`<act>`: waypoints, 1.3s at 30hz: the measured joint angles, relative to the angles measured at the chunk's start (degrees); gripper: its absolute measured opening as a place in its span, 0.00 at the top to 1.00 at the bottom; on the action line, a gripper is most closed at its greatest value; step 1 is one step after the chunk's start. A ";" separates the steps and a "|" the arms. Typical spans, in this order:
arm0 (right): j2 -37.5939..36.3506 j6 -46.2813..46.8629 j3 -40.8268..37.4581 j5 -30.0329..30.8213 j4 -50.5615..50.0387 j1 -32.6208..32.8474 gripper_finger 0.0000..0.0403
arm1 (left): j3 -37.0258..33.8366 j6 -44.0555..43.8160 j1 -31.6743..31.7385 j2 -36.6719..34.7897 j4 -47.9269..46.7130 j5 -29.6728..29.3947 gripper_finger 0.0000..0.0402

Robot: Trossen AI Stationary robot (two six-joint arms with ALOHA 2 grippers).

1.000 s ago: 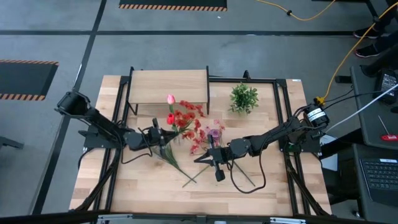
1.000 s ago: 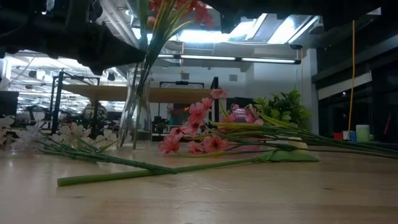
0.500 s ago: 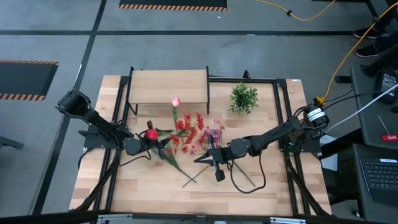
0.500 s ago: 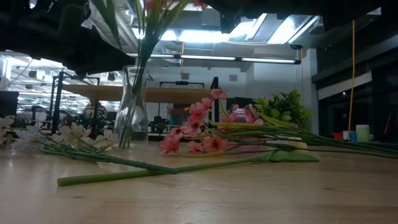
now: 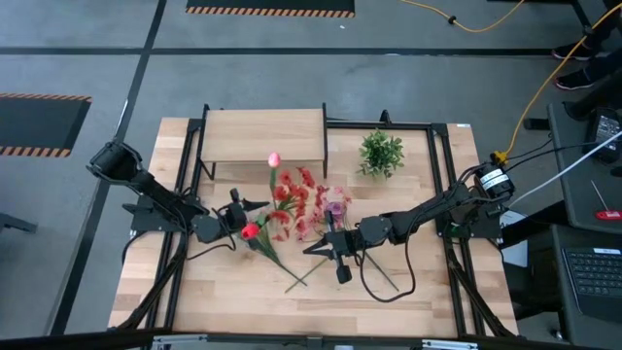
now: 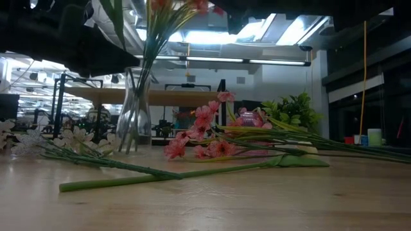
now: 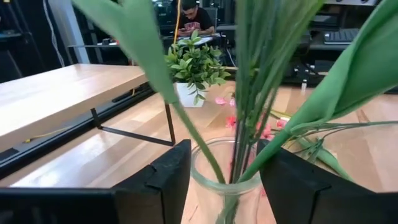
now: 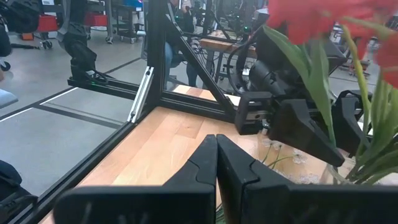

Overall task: Pick and place flowers into a vace then onto a shelf
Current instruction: Put the red tulip into the transparent vase, then put the transparent vase on the shelf

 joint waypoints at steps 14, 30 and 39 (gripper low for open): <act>0.00 0.00 0.00 -0.02 -0.09 -0.01 0.99 | 0.28 5.64 -1.41 -3.35 0.45 0.01 0.47; 0.00 0.02 0.00 -0.01 -0.10 0.00 0.99 | 0.37 3.99 -7.50 -8.68 -9.97 -5.04 0.45; 0.00 0.01 0.00 -0.02 -0.10 -0.02 0.99 | 0.37 -9.13 -9.22 -12.39 -25.49 -5.03 0.45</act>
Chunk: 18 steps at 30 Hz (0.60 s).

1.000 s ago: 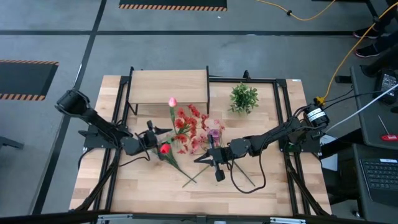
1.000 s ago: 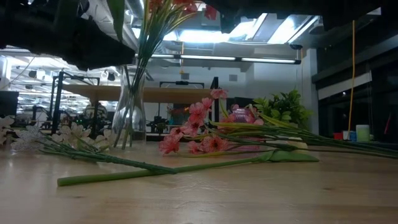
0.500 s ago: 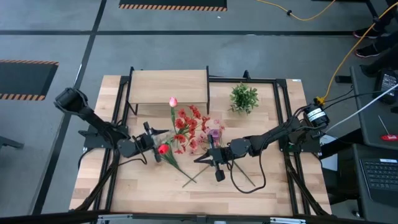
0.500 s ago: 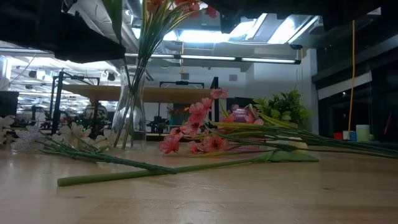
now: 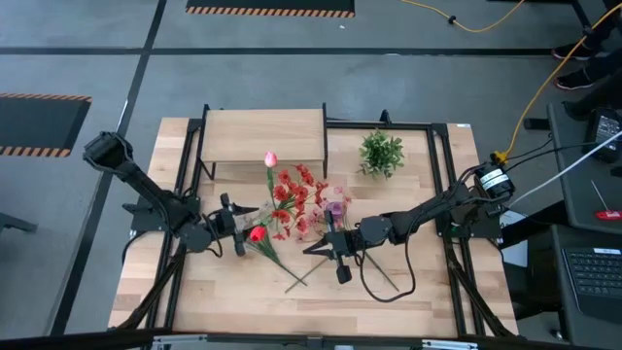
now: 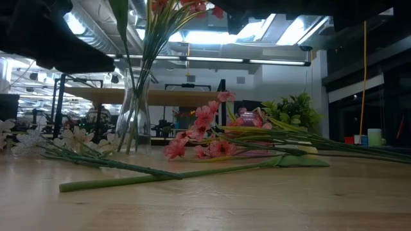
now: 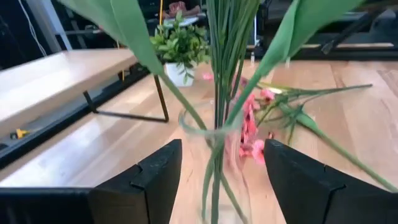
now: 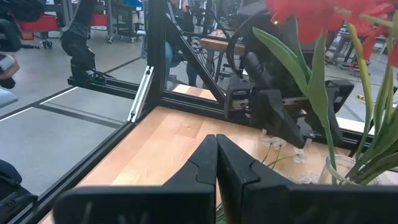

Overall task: Pick and place flowers into a vace then onto a shelf
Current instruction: Put the transparent vase on the shelf

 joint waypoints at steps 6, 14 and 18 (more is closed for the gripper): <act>0.00 -0.01 0.00 0.00 0.00 0.02 0.99 | 0.00 -1.71 -0.05 0.00 -0.92 0.25 0.45; 0.00 -0.01 0.00 0.00 0.00 0.00 0.99 | 0.00 -4.03 0.04 0.01 -0.94 0.17 0.43; 0.00 -0.01 0.00 0.00 -0.01 0.00 0.99 | 0.00 -4.42 0.04 0.02 -0.94 0.90 0.40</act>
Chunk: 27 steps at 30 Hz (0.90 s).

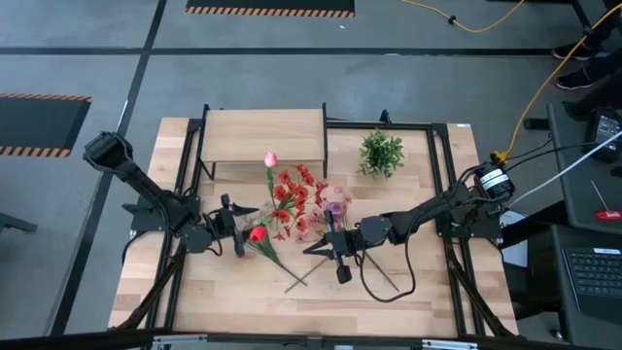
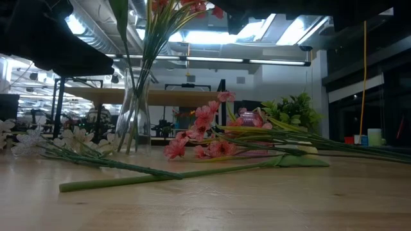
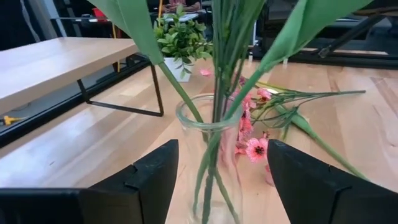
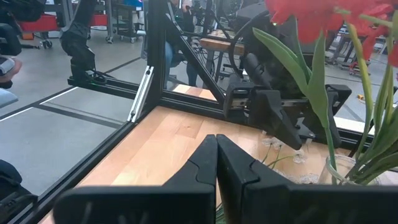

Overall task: Pick and place flowers into a vace then onto a shelf
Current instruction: Put the transparent vase on the shelf

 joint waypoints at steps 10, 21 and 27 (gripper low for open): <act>0.00 0.00 0.00 0.00 0.01 0.02 0.99 | 0.00 -3.57 2.63 3.06 0.01 2.21 0.36; 0.00 -0.02 0.00 0.00 -0.22 0.02 0.99 | 0.00 0.03 9.82 8.24 7.11 10.34 0.36; 0.00 -0.02 0.00 -0.02 -0.31 0.01 0.99 | 0.00 3.37 12.56 8.28 10.34 13.16 0.36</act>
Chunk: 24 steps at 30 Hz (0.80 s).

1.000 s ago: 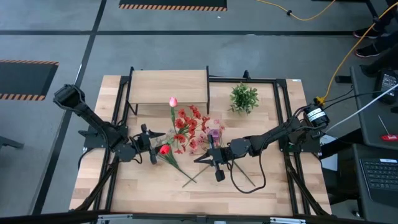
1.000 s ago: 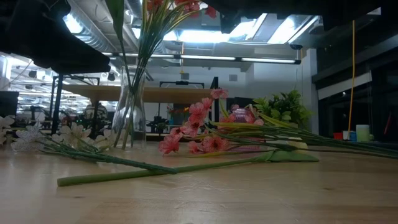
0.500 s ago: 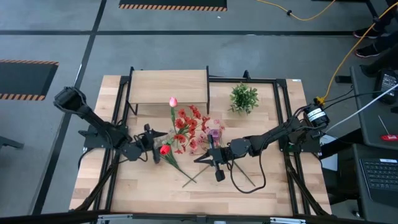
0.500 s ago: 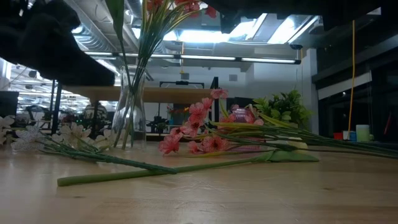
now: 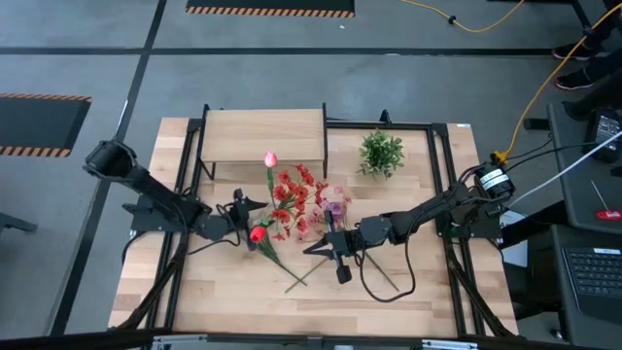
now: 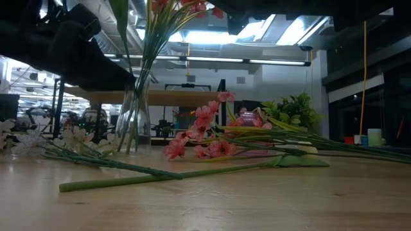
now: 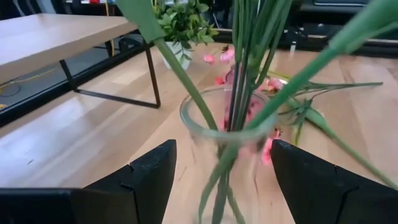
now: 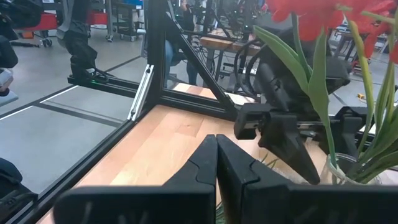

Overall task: Pick and place flowers into a vace then onto a shelf
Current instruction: Put the transparent vase on the shelf

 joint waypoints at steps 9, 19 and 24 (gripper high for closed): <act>0.00 -0.02 0.00 0.00 -0.55 -0.01 0.99 | 0.00 0.96 5.63 0.00 0.71 7.85 0.36; 0.00 -0.20 0.00 0.00 -0.92 -0.01 0.99 | 0.00 5.30 7.09 0.00 2.16 10.43 0.39; 0.00 -0.22 0.00 0.00 -0.92 0.01 0.99 | 0.00 7.84 7.09 0.02 3.18 10.63 0.50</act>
